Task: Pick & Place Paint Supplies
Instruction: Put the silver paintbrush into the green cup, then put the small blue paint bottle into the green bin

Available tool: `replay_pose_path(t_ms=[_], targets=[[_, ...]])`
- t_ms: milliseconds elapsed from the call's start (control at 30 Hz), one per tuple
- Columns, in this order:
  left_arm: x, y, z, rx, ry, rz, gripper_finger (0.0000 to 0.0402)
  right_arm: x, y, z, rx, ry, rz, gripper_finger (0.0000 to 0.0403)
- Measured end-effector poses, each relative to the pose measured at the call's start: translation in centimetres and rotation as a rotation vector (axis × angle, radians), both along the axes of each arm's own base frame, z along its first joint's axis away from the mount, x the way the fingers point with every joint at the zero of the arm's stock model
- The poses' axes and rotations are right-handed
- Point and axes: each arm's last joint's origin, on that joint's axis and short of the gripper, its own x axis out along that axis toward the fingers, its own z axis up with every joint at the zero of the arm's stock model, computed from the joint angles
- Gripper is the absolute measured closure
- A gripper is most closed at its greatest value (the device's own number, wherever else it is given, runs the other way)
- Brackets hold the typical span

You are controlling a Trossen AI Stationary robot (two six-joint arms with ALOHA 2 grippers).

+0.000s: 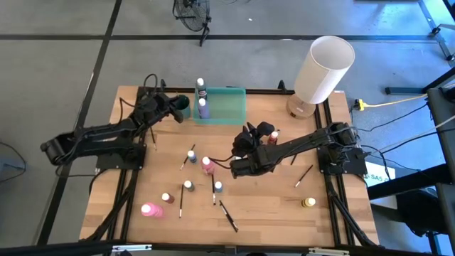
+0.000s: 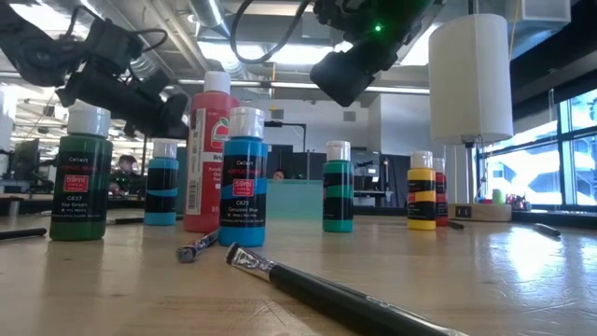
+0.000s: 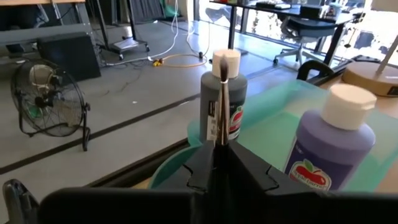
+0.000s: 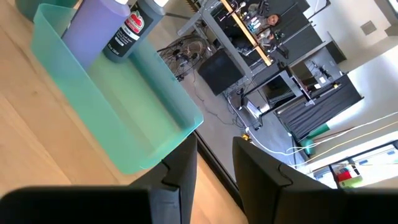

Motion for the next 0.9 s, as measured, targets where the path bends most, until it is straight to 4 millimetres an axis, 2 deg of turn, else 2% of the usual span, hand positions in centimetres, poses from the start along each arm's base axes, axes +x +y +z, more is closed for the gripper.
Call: replay_pose_path(t_ms=[633,900], targets=[[0.1,0.1,-0.2,-0.003,0.007,0.011,0.0365,0.3,-1.0,-0.1,0.043,0.001,-0.027,0.0297],[0.3,-0.1,1.7,0.102,-0.119,-0.073,0.0363,0.2,-1.0,-0.1,0.042,0.003,-0.027,0.0297]])
